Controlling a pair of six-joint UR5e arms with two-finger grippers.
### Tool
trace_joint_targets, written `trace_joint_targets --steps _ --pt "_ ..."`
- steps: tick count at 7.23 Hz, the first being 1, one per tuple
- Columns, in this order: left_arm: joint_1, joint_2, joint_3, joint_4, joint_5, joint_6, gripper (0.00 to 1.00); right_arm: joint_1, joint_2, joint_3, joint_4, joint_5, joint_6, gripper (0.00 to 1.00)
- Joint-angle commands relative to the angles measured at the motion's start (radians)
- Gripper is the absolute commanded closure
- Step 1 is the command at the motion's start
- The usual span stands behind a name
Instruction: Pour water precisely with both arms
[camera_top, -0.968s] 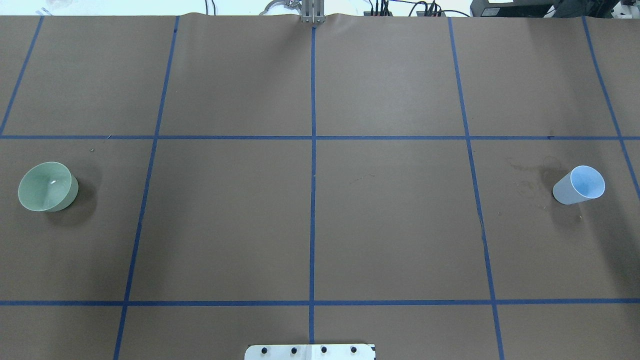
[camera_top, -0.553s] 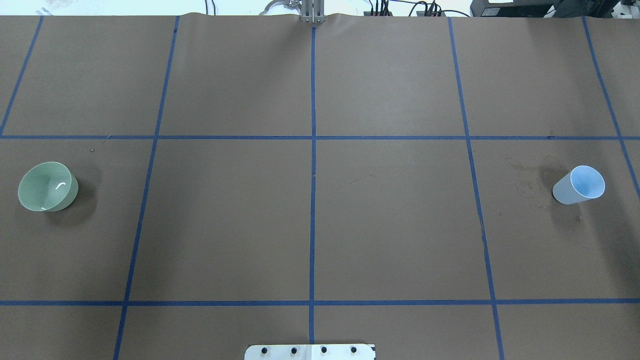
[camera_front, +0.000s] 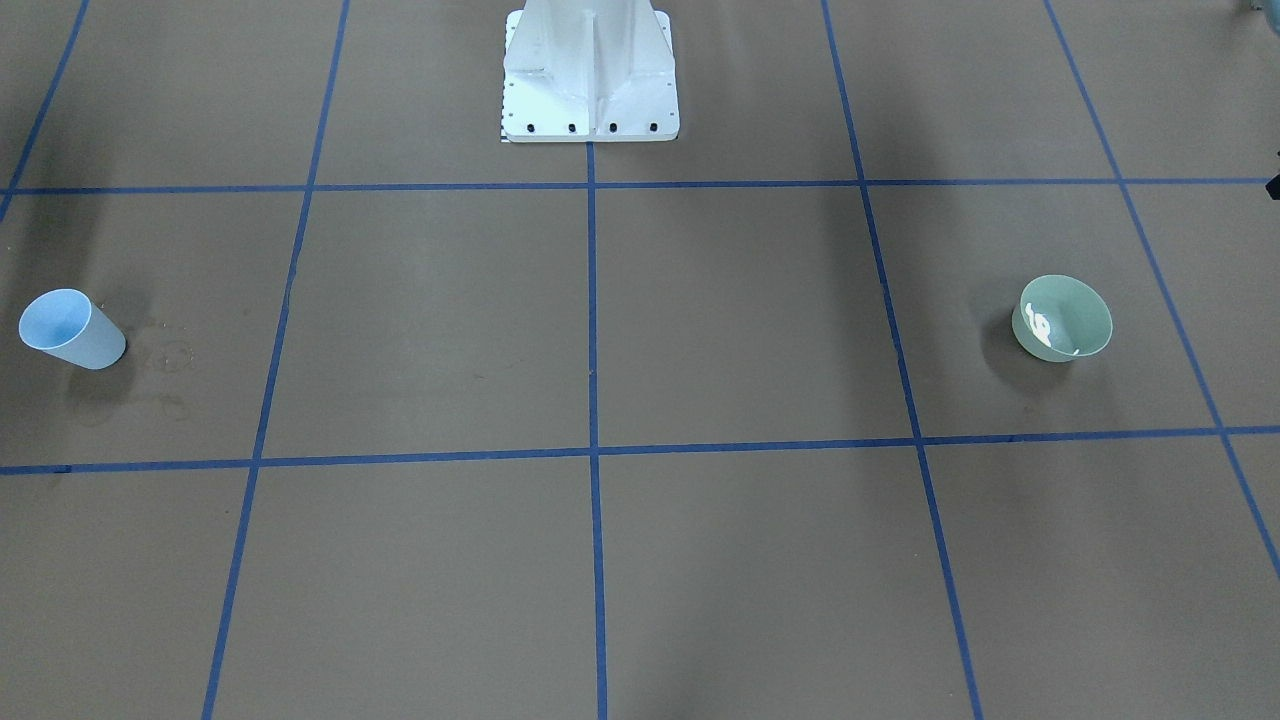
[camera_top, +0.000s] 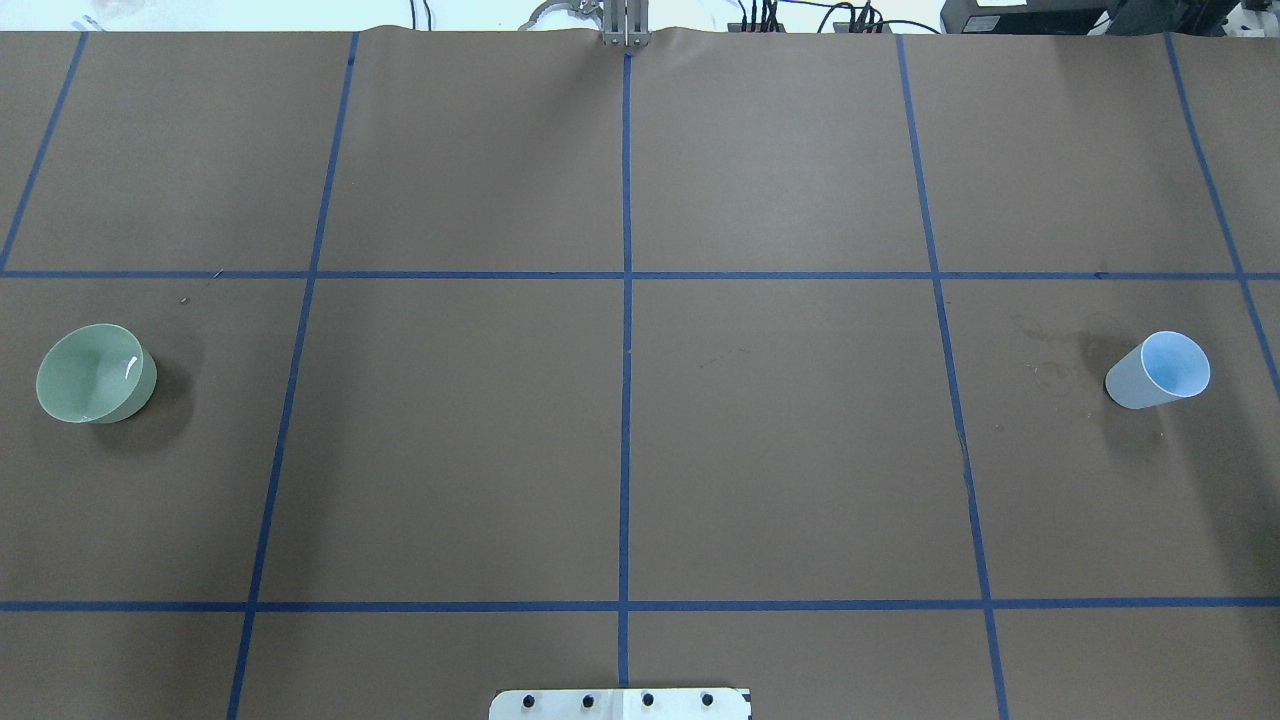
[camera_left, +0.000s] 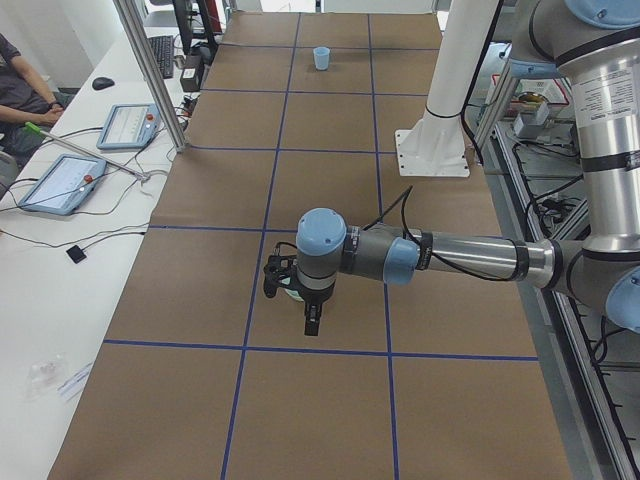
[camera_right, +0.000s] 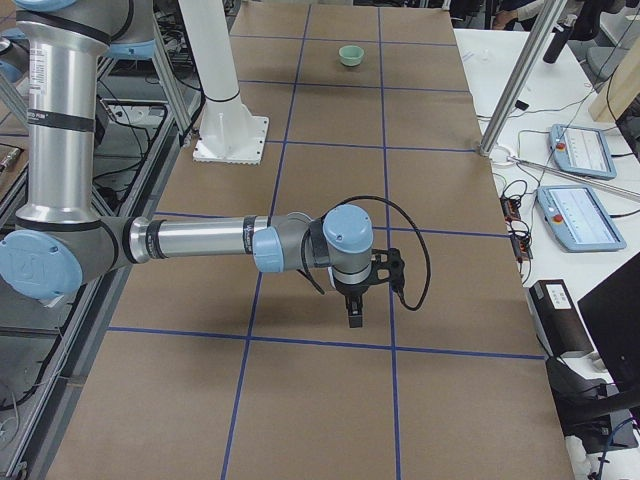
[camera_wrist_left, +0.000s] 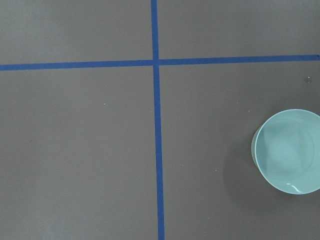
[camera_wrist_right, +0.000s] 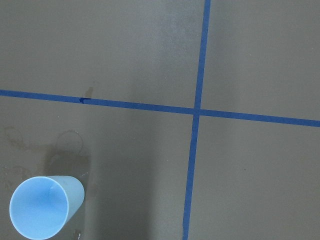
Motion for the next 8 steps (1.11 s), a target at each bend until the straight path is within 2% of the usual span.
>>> trace_joint_targets --steps 1,2,3,4,5,8 --pt "-0.005 -0.010 -0.009 0.001 -0.002 -0.065 0.00 -0.004 0.001 0.001 -0.002 -0.028 0.000 0.01" --pt "-0.016 -0.016 -0.008 0.015 0.000 -0.073 0.00 -0.047 0.006 -0.003 -0.002 -0.045 0.000 0.01" --pt "-0.014 -0.059 -0.015 0.096 0.000 -0.072 0.00 -0.091 0.038 -0.014 -0.030 -0.046 0.000 0.01" --pt "-0.014 -0.120 -0.023 0.204 0.001 -0.064 0.00 -0.093 0.109 -0.040 -0.124 -0.045 -0.002 0.01" --pt "-0.005 -0.127 -0.024 0.222 0.010 -0.058 0.00 -0.093 0.125 -0.040 -0.181 -0.046 -0.016 0.01" --pt "-0.005 -0.121 -0.018 0.221 0.000 0.001 0.00 -0.092 0.109 -0.043 -0.185 -0.030 -0.016 0.01"
